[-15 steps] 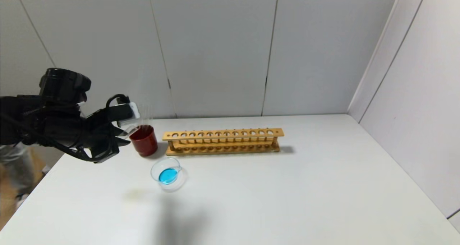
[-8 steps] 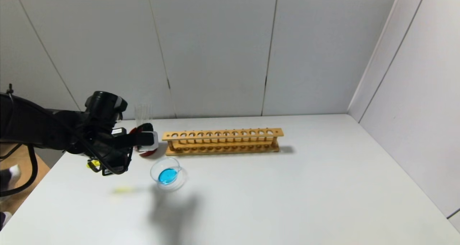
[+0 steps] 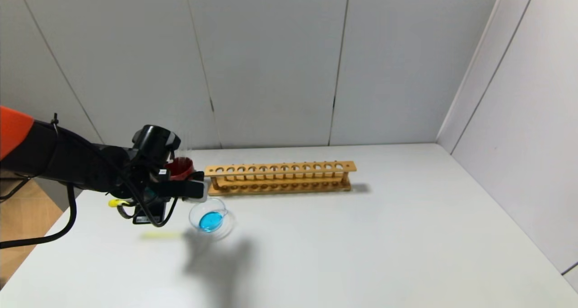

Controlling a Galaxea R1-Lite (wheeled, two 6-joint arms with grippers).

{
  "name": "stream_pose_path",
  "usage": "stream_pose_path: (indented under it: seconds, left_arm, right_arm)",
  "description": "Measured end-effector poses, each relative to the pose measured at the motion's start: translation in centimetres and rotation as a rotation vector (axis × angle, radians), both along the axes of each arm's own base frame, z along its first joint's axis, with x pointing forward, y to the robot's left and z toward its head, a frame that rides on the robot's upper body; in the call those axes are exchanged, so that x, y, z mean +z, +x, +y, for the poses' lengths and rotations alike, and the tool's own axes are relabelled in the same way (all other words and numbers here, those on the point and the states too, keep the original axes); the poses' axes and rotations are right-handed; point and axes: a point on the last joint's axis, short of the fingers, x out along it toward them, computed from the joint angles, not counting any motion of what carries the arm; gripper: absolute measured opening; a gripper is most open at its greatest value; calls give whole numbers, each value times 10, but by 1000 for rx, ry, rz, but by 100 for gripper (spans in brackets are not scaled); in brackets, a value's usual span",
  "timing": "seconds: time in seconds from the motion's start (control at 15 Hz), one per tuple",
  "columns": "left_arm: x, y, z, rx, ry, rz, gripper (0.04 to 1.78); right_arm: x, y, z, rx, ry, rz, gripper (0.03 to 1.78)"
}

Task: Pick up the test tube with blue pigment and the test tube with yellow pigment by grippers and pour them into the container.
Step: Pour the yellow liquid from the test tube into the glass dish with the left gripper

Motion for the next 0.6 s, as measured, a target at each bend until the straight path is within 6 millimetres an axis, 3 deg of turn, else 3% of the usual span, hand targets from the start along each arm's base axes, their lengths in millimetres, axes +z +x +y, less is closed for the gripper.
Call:
stream_pose_path:
  seconds: [0.6]
  left_arm:
    - [3, 15, -16, -38, 134, -29, 32]
  right_arm:
    - [0, 0, 0, 0, 0, 0, 175]
